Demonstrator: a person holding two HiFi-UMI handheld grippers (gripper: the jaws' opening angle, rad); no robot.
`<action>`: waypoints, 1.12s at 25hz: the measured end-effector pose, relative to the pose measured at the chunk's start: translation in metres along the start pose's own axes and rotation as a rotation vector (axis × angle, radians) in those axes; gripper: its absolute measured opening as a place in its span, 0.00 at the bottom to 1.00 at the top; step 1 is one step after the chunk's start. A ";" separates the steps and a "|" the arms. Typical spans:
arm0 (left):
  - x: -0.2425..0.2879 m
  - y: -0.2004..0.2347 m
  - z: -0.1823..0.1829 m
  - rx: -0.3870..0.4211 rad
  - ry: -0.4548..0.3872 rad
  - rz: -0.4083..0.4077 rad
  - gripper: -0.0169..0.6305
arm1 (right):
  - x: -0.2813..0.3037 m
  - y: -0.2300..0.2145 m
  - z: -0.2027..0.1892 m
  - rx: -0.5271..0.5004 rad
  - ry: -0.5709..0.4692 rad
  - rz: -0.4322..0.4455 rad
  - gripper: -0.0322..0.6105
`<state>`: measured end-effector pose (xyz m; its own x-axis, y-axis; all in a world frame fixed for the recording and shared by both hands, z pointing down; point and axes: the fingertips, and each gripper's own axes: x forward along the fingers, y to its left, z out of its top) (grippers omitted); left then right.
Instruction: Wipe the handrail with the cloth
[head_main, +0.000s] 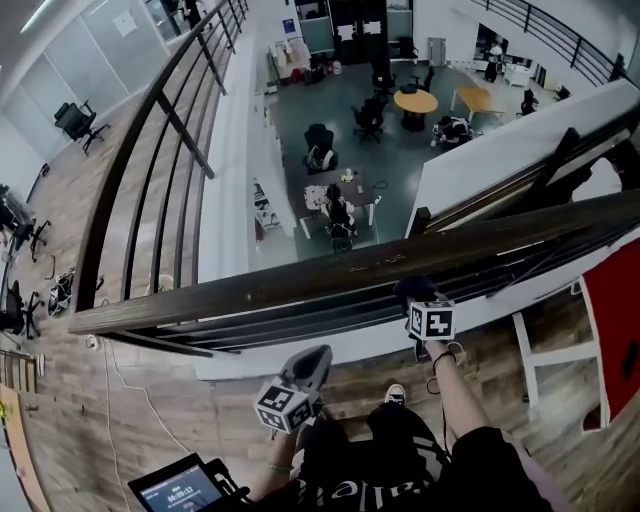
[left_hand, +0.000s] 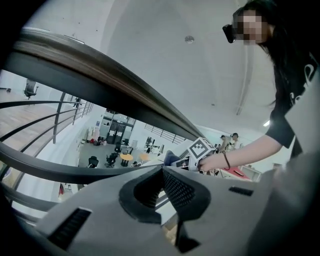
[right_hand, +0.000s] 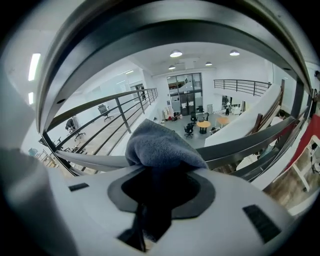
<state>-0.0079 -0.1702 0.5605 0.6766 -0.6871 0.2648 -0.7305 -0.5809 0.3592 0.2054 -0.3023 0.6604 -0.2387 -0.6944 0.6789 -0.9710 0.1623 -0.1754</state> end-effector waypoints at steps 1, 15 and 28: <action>0.011 -0.011 -0.001 0.000 0.004 -0.007 0.03 | -0.003 -0.017 0.001 -0.001 0.002 0.001 0.21; 0.102 -0.100 -0.009 0.006 0.037 -0.020 0.03 | -0.048 -0.238 0.017 -0.059 0.006 -0.086 0.21; 0.106 -0.098 -0.008 -0.012 0.054 0.037 0.03 | -0.075 -0.410 0.037 0.062 0.043 -0.297 0.21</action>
<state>0.1358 -0.1825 0.5606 0.6533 -0.6834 0.3260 -0.7543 -0.5499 0.3588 0.6224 -0.3423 0.6550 0.0541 -0.6748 0.7360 -0.9962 -0.0872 -0.0068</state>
